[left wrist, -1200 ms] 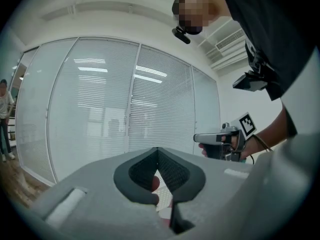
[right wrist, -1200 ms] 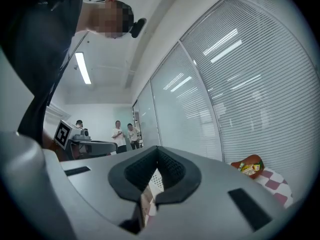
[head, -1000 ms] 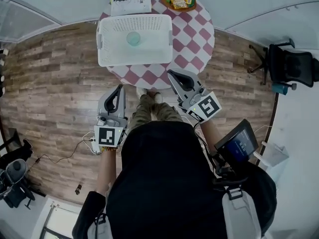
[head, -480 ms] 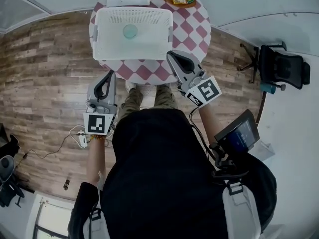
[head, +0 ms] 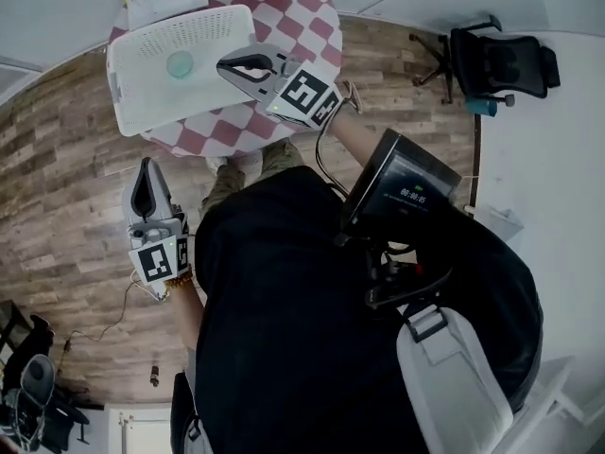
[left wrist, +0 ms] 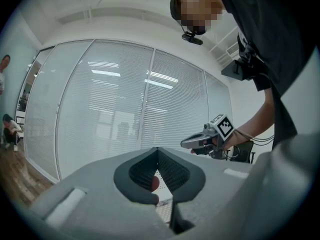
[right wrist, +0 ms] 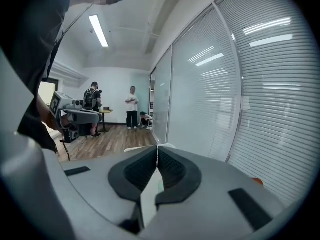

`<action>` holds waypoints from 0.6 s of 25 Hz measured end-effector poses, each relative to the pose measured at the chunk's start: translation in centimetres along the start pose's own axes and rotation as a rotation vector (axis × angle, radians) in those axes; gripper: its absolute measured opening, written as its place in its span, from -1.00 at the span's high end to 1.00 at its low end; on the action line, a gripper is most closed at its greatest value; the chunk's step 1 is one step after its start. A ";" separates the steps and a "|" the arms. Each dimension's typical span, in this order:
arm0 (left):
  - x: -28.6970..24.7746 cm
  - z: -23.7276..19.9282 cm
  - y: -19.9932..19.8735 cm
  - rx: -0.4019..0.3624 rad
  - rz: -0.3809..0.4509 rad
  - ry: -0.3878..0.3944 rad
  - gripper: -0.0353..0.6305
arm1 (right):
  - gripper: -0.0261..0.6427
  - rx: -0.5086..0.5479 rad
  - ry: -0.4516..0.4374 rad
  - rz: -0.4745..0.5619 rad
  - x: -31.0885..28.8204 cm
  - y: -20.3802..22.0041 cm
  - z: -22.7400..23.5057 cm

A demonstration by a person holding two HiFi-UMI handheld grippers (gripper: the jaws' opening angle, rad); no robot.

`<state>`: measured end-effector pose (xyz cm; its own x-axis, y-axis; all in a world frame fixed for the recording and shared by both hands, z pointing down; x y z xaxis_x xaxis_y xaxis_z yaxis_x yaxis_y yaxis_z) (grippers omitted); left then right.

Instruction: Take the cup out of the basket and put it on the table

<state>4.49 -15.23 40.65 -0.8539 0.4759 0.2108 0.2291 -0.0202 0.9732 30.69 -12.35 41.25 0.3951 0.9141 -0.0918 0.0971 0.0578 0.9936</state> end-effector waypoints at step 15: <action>4.4 0.8 -1.3 -0.057 -0.020 -0.113 0.90 | 0.74 0.139 -0.255 -0.236 -3.7 3.7 1.5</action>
<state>0.78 -12.41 40.25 -0.7991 0.5730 0.1823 0.1824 -0.0579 0.9815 30.91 -16.12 45.16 0.5602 0.7515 -0.3485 0.3293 0.1840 0.9261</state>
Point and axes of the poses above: the fingertips, and each gripper's own axes: x backward along the fingers, z to its right, y out of its underside, the point moved 6 cm from there along x, backward along the fingers, and after that the axes turned 15 degrees about z, right-handed, at the moved point
